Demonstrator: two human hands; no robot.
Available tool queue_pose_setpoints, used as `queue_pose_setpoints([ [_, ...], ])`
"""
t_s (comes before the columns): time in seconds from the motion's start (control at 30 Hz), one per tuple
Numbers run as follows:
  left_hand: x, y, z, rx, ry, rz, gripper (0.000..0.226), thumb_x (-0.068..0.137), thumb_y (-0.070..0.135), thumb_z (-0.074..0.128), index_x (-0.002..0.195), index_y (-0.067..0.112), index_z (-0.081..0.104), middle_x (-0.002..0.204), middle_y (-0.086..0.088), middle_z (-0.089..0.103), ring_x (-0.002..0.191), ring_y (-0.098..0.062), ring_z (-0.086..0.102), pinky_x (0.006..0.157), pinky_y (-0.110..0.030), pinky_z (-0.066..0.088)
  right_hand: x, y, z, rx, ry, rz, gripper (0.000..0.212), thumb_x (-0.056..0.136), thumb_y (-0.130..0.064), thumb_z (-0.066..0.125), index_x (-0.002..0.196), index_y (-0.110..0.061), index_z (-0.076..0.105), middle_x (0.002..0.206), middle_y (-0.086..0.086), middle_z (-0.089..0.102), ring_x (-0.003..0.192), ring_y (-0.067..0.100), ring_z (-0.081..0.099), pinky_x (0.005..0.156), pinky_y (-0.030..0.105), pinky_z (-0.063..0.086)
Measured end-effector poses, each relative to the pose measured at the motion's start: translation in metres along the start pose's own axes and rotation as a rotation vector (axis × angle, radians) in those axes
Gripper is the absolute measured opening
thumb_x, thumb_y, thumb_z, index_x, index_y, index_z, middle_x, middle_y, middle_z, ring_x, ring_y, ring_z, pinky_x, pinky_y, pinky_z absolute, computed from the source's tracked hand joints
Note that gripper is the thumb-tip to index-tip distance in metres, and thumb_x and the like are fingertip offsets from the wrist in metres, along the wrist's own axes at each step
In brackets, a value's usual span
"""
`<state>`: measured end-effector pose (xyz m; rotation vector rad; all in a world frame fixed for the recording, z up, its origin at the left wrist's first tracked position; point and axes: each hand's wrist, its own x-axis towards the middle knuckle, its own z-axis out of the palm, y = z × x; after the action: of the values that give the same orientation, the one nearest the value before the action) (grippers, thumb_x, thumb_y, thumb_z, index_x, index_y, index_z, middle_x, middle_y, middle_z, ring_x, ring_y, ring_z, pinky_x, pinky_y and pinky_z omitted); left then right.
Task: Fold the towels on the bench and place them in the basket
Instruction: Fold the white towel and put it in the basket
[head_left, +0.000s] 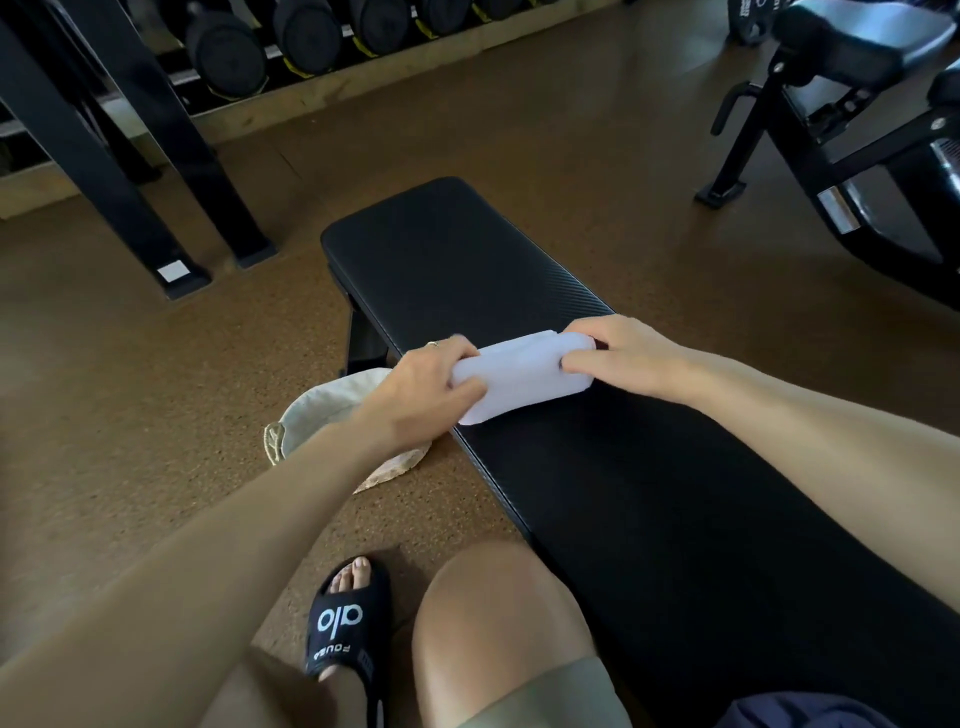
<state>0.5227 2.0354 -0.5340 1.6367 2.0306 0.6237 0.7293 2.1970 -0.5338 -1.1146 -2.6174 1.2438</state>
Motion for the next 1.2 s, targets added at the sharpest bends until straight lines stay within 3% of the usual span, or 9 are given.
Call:
queue_pose_setpoints([
  [0.17,0.017,-0.012,0.005,-0.236,0.108,-0.294,0.018,0.103,0.04,0.045,0.104,0.024,0.054,0.096,0.0,0.06,0.086,-0.015,0.058,0.066,-0.03,0.046,0.023,-0.001,0.001,0.116,0.029,0.089,0.023,0.097,-0.037,0.058,0.119,-0.03,0.061,0.114,-0.012,0.062,0.108,0.01,0.059,0.092,0.036,0.049],
  [0.3,0.028,-0.009,0.01,-0.19,0.145,-0.378,0.026,0.105,0.043,0.04,0.111,0.023,0.055,0.098,0.004,0.056,0.083,-0.008,0.055,0.063,-0.027,0.044,0.03,-0.002,0.011,0.076,0.116,0.125,0.024,0.098,-0.042,0.056,0.115,-0.027,0.063,0.107,-0.009,0.063,0.1,0.01,0.059,0.077,0.03,0.045],
  [0.47,0.027,-0.012,0.005,-0.152,0.072,-0.461,0.038,0.104,0.048,0.04,0.104,0.016,0.06,0.096,-0.004,0.063,0.078,-0.021,0.066,0.07,-0.037,0.057,0.032,-0.011,0.009,0.047,0.071,0.204,0.023,0.096,-0.041,0.059,0.103,-0.021,0.066,0.099,-0.001,0.065,0.093,0.018,0.061,0.074,0.033,0.047],
  [0.6,0.011,-0.009,-0.003,-0.402,-0.06,-0.605,0.037,0.105,0.046,0.041,0.121,0.017,0.056,0.112,-0.008,0.061,0.091,-0.023,0.066,0.073,-0.035,0.061,0.026,-0.023,0.014,0.039,-0.048,0.257,0.018,0.094,-0.036,0.064,0.098,-0.019,0.065,0.103,0.003,0.065,0.095,0.022,0.066,0.078,0.036,0.058],
  [0.73,-0.014,-0.01,-0.006,-0.95,-0.18,-0.824,0.037,0.103,0.045,0.052,0.131,0.022,0.049,0.124,-0.016,0.054,0.108,-0.035,0.065,0.081,-0.043,0.062,0.011,-0.034,0.029,0.044,-0.061,0.274,0.022,0.093,-0.034,0.065,0.104,-0.014,0.066,0.102,0.005,0.067,0.092,0.022,0.069,0.079,0.038,0.062],
  [0.87,-0.025,-0.019,-0.01,-1.078,-0.054,-0.826,0.034,0.095,0.034,0.069,0.123,0.018,0.057,0.119,-0.011,0.063,0.11,-0.028,0.067,0.088,-0.043,0.061,-0.004,-0.046,0.043,0.133,-0.11,0.313,0.02,0.095,-0.028,0.064,0.105,-0.011,0.067,0.095,0.008,0.074,0.081,0.021,0.075,0.082,0.04,0.063],
  [0.97,-0.031,-0.029,-0.011,-1.081,-0.044,-0.784,0.048,0.087,0.033,0.079,0.126,0.016,0.058,0.119,-0.008,0.069,0.109,-0.023,0.069,0.094,-0.041,0.059,-0.012,-0.057,0.056,0.144,-0.151,0.313,0.02,0.094,-0.026,0.063,0.106,-0.011,0.067,0.093,0.007,0.076,0.079,0.02,0.076,0.081,0.038,0.061],
  [1.1,-0.036,-0.044,-0.023,-0.958,0.055,-0.72,0.069,0.073,0.035,0.089,0.129,0.015,0.053,0.124,-0.011,0.067,0.108,-0.026,0.069,0.086,-0.04,0.061,-0.012,-0.07,0.071,0.118,-0.198,0.294,0.019,0.09,-0.031,0.068,0.098,-0.014,0.069,0.102,0.007,0.072,0.086,0.019,0.07,0.074,0.032,0.056],
  [1.2,-0.04,-0.058,-0.051,-0.798,0.078,-0.643,0.066,0.072,0.035,0.089,0.124,0.019,0.053,0.122,-0.009,0.063,0.109,-0.025,0.065,0.085,-0.038,0.059,-0.002,-0.09,0.078,0.188,-0.22,0.166,0.031,0.083,-0.022,0.075,0.112,-0.015,0.065,0.113,0.005,0.066,0.104,0.02,0.065,0.089,0.034,0.055],
])
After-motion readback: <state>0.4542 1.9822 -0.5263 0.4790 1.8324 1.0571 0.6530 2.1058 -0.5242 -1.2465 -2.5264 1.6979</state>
